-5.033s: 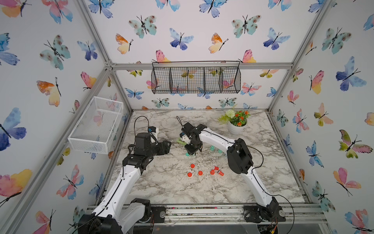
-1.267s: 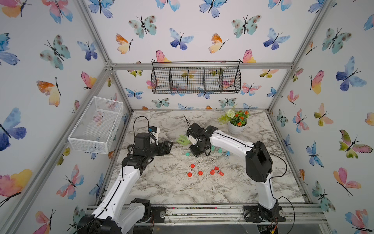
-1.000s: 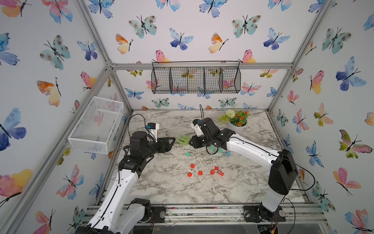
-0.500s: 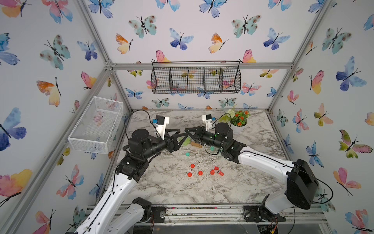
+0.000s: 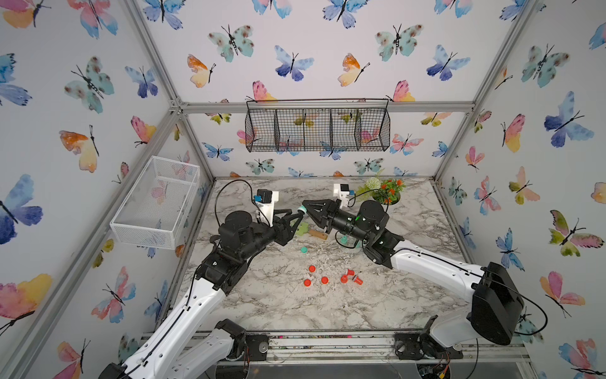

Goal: Close the stamp cap
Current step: Pick up the stamp from the center of the board.

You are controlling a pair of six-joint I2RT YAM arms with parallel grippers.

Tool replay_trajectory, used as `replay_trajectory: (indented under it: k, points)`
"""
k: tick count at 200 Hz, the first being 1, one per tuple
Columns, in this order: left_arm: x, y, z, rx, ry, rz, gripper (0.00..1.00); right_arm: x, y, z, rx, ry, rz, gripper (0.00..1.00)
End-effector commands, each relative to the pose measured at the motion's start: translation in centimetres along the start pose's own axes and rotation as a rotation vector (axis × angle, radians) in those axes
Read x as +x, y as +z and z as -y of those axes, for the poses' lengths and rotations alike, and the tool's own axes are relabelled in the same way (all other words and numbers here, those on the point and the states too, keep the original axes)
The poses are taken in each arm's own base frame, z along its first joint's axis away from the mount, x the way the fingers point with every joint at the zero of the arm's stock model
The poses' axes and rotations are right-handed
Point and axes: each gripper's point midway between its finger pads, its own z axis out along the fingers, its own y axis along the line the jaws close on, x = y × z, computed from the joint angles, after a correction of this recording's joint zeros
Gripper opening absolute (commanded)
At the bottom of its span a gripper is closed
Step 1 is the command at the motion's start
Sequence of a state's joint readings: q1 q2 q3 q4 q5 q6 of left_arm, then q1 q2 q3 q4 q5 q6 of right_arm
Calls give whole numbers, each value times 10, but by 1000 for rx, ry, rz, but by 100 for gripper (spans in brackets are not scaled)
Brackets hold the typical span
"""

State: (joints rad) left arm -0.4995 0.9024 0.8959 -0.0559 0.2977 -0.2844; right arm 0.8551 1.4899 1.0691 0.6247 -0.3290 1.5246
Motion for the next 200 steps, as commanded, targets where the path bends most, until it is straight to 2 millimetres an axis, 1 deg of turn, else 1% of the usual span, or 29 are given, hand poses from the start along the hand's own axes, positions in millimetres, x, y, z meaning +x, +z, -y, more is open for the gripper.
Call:
replay_trajectory:
  k: [1,20,37,73,97,125,144,166,184,200]
  points:
    - [-8,3,3,13,49,25,49,4,-4,-9,-33,6,-18,11]
    - [-8,6,10,56,58,17,49,5,-4,-8,-31,13,-18,11]
    - [-9,8,12,63,60,19,49,5,-4,-6,-29,15,-20,11]
    - [-11,7,24,127,87,25,47,5,-5,-3,-22,19,-15,11]
    - [-9,7,26,138,100,21,42,4,-6,-2,-17,19,-10,10]
    - [-10,8,28,148,104,25,42,5,-5,-2,-17,18,-17,10]
    - [-14,11,22,115,95,33,43,6,-4,-2,-17,18,-25,10]
    - [-16,14,13,63,85,39,41,6,-5,-3,-20,17,-25,10]
    - [-16,16,9,47,83,35,40,6,-6,-5,-22,13,-22,10]
    - [-16,15,9,41,83,38,37,6,-6,-5,-20,12,-24,10]
